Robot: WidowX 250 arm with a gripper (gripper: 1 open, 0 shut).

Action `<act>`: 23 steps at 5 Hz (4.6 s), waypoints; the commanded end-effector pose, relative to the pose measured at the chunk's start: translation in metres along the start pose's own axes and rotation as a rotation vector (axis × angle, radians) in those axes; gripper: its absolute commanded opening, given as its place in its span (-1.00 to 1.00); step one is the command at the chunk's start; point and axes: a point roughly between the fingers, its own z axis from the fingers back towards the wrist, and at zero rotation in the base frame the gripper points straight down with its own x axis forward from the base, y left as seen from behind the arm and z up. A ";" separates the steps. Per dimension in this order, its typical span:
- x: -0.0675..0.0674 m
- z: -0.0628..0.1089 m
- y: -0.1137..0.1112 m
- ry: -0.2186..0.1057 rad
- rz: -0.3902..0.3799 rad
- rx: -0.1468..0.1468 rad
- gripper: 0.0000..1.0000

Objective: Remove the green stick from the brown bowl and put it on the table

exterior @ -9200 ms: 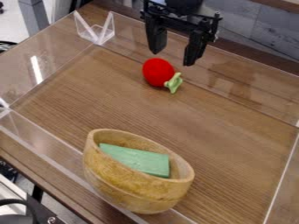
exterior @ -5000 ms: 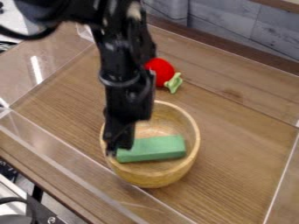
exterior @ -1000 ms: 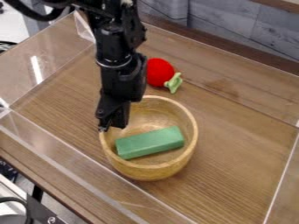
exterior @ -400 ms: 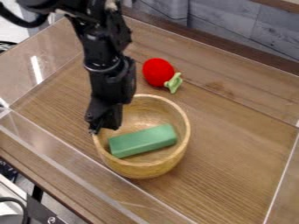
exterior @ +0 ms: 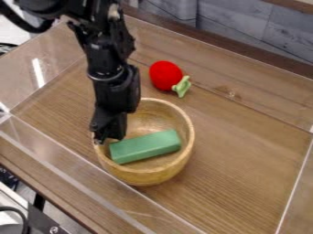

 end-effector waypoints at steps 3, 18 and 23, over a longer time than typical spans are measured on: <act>0.018 0.010 0.011 -0.026 0.019 0.040 -1.00; 0.002 0.062 -0.001 -0.124 0.429 0.082 -1.00; -0.006 0.061 0.004 -0.121 0.348 0.049 -1.00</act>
